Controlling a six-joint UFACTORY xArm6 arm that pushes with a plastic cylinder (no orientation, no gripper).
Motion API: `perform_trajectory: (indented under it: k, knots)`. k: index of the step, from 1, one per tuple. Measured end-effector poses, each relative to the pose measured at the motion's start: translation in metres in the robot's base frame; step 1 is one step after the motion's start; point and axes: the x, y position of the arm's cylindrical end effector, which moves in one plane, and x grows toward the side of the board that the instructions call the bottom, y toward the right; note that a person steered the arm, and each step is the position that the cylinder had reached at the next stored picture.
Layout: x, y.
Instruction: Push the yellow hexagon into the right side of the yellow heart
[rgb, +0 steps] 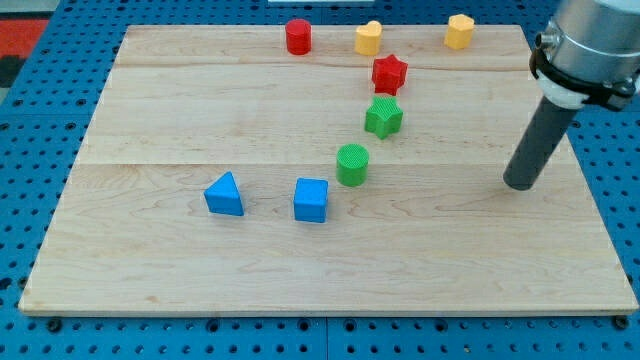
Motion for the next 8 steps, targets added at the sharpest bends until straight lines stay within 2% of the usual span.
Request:
perform_trajectory:
  k: [1,2,3,5,6,7,8]
  knots:
    - [-0.012,0.000]
    - [-0.057,0.000]
    - [-0.083,0.012]
    - [-0.116,0.024]
    - [-0.149,0.035]
    - [-0.184,0.072]
    - [-0.236,0.080]
